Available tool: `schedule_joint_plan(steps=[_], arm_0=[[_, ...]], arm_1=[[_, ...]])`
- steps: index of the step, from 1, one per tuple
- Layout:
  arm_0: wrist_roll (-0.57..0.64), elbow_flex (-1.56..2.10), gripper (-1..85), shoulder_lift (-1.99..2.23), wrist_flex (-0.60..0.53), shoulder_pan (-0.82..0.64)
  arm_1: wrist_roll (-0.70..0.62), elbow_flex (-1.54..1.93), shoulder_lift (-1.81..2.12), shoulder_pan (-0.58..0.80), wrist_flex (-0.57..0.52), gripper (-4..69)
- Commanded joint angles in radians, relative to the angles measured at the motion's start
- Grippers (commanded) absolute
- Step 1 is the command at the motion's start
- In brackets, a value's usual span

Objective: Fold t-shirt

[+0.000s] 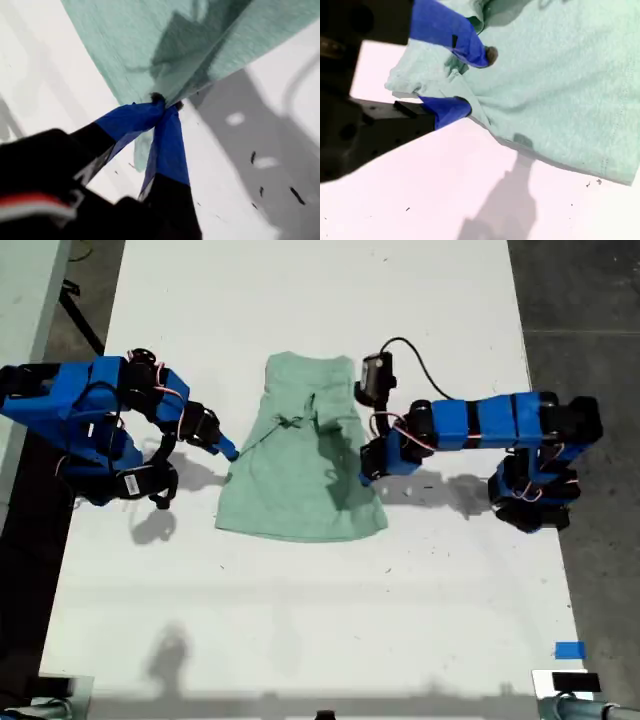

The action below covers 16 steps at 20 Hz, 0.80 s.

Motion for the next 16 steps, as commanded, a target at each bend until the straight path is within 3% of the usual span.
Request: schedule_joint_plan(steps=[1, 11, 12, 15, 16], arm_0=[[-0.012, -0.005, 15.0, 0.029, -0.026, 0.015], [-0.017, 0.005, 15.1, 0.025, -0.038, 0.020], [-0.017, 0.005, 15.2, 0.025, -0.038, 0.020], [-0.017, 0.005, 15.2, 0.023, -0.040, 0.021], [-0.017, 0.005, 15.2, 0.023, -0.041, 0.023]], arm_1=[[0.035, -0.225, -0.107, 0.003, -0.055, -0.8], [0.209, -0.494, -0.558, 0.009, -0.273, 0.6], [0.201, -0.523, -0.572, 0.006, -0.265, 11.4], [0.140, -0.675, -0.581, 0.008, -0.130, 33.3], [0.138, -0.735, -0.577, 0.012, -0.060, 31.9]])
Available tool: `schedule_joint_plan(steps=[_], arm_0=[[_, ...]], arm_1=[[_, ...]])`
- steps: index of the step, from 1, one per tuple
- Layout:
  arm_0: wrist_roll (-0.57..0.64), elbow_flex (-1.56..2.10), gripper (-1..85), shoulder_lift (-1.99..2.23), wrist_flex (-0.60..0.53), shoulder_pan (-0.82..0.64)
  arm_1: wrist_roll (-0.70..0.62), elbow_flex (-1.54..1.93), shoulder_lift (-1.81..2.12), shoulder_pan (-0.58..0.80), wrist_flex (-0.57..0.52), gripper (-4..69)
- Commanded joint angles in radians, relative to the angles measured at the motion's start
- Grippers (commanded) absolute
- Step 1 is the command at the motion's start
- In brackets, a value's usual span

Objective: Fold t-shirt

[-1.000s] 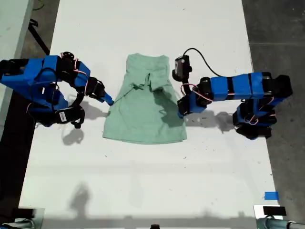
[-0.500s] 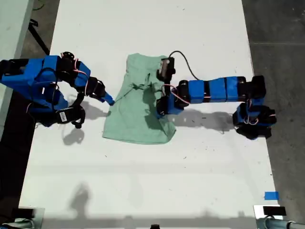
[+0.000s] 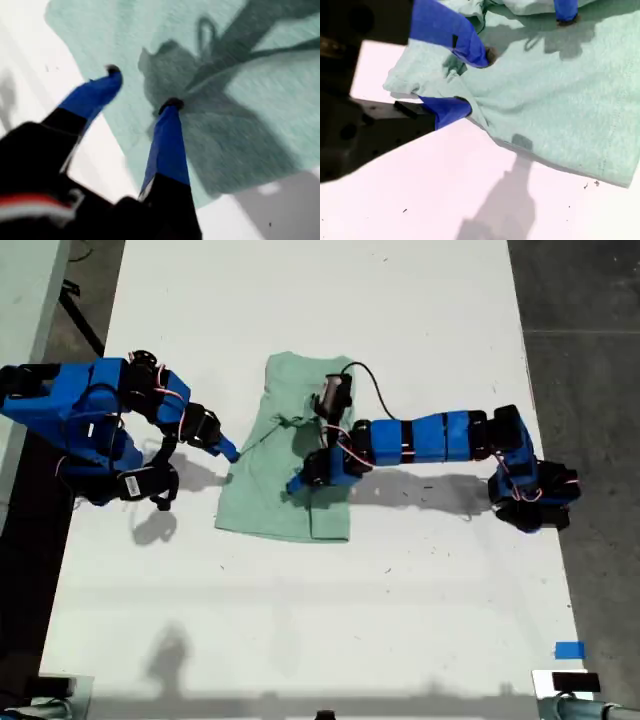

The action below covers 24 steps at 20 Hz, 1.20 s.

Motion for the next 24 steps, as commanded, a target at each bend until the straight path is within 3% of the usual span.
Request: schedule_joint_plan(steps=[1, 5, 9, 11, 14, 24], arm_0=[[-0.014, -0.008, 15.2, 0.023, -0.025, 0.017], [-0.025, -0.009, 15.2, 0.020, -0.032, 0.026], [-0.060, -0.009, 17.3, 0.020, -0.009, 0.046], [-0.094, -0.006, 19.0, 0.018, 0.003, 0.080], [-0.140, 0.074, 21.2, 0.011, -0.032, 0.104], [-0.107, 0.341, 22.0, -0.028, -0.255, 0.015]], arm_1=[[-0.025, -0.192, 0.046, 0.017, 0.147, 29.9], [-0.049, -0.202, 0.158, 0.038, 0.213, 26.6], [-0.071, -0.176, 0.238, 0.075, 0.419, 24.3], [-0.084, -0.153, 0.273, 0.081, 0.508, 17.7], [-0.107, -0.104, 0.305, 0.077, 0.598, 17.2], [-0.037, 0.302, 0.655, 0.044, 0.591, 13.2]])
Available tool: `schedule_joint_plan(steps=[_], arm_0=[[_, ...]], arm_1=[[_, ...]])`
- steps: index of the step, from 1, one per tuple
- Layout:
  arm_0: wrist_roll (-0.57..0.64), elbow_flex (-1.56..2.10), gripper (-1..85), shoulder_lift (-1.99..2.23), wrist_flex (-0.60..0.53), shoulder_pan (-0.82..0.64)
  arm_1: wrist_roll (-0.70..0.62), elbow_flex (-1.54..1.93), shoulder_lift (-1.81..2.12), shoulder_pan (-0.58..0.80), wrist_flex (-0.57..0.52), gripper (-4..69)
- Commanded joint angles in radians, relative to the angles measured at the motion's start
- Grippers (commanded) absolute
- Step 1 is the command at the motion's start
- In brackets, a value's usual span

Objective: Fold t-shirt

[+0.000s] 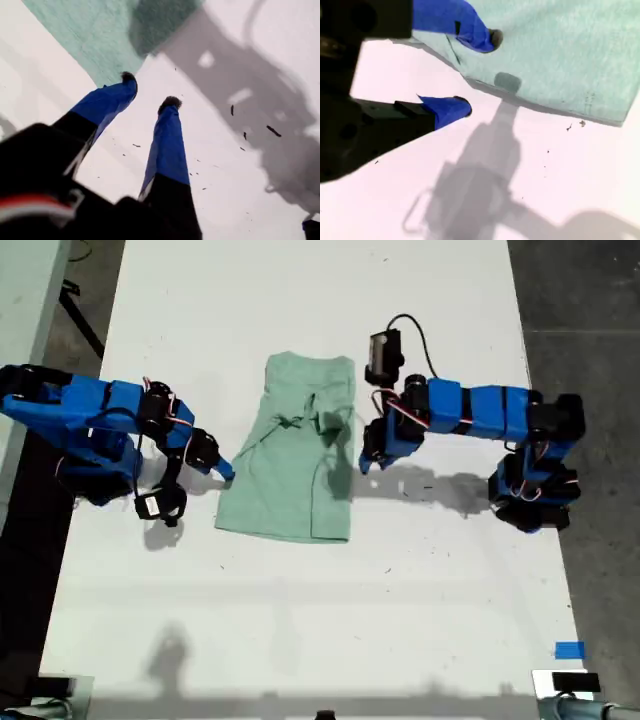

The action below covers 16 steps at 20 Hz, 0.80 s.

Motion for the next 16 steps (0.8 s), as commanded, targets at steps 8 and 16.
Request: schedule_joint_plan(steps=[8, 16], arm_0=[[0.002, 0.000, 22.2, -0.156, -0.172, -0.003], [-0.015, -0.044, 0.0, -0.360, -0.255, 0.017]], arm_1=[[0.055, 0.278, 0.396, -0.011, -0.107, 9.1], [0.072, 0.347, 0.449, -0.020, -0.130, 7.2]])
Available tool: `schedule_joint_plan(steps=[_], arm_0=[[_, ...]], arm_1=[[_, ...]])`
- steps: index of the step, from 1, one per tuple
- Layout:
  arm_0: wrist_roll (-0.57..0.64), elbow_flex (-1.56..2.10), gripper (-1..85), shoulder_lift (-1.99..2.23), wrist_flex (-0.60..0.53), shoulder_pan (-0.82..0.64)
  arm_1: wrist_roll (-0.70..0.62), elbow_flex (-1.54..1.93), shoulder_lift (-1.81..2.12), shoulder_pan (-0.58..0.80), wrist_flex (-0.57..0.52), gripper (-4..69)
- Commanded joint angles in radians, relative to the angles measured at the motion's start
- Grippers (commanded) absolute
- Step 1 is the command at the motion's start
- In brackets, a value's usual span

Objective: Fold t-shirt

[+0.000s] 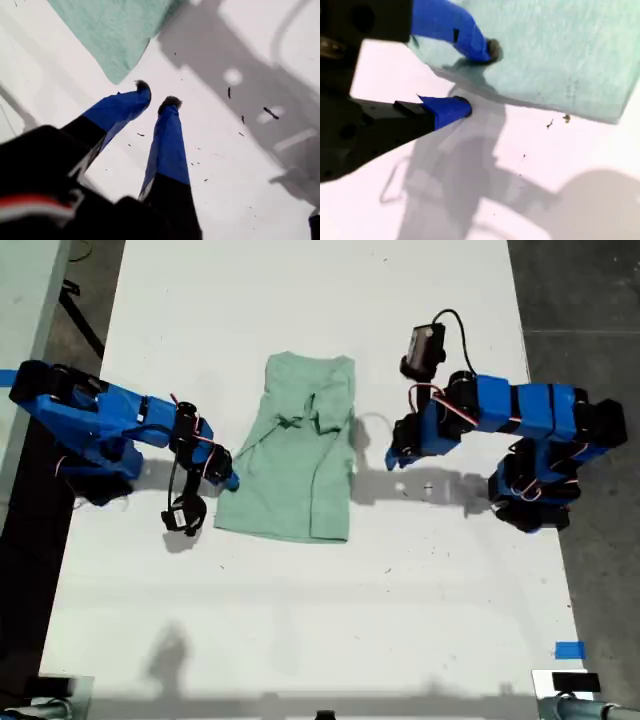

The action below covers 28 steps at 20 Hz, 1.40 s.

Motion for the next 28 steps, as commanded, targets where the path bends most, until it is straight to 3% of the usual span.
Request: schedule_joint_plan(steps=[1, 3, 9, 15, 23, 24, 26, 28], arm_0=[[-0.012, -0.046, 0.0, 0.002, -0.008, 0.020], [-0.015, -0.046, 0.0, 0.066, 0.029, 0.015], [-0.028, -0.137, 0.0, 0.273, 0.282, -0.031], [-0.103, -0.465, 0.0, -0.064, 0.196, 0.038], [-0.061, -1.017, 0.0, -0.591, 0.242, 0.081], [-0.055, -1.101, 1.1, -0.652, 0.281, 0.078], [-0.002, -1.307, 25.1, -0.753, 0.431, 0.069], [0.006, -1.454, 27.6, -0.755, 0.618, 0.055]], arm_1=[[0.014, 0.009, 0.081, -0.015, -0.035, 7.0], [0.018, 0.038, 0.107, -0.015, -0.048, 7.0], [0.026, 0.100, 0.153, -0.014, -0.084, 6.9], [0.031, 0.123, 0.155, -0.020, -0.121, 6.8], [0.051, 0.153, 0.156, -0.037, -0.155, 6.6], [0.052, 0.156, 0.156, -0.038, -0.160, 6.6], [0.058, 0.161, 0.158, -0.043, -0.166, 6.6], [0.064, 0.175, 0.161, -0.049, -0.176, 6.6]])
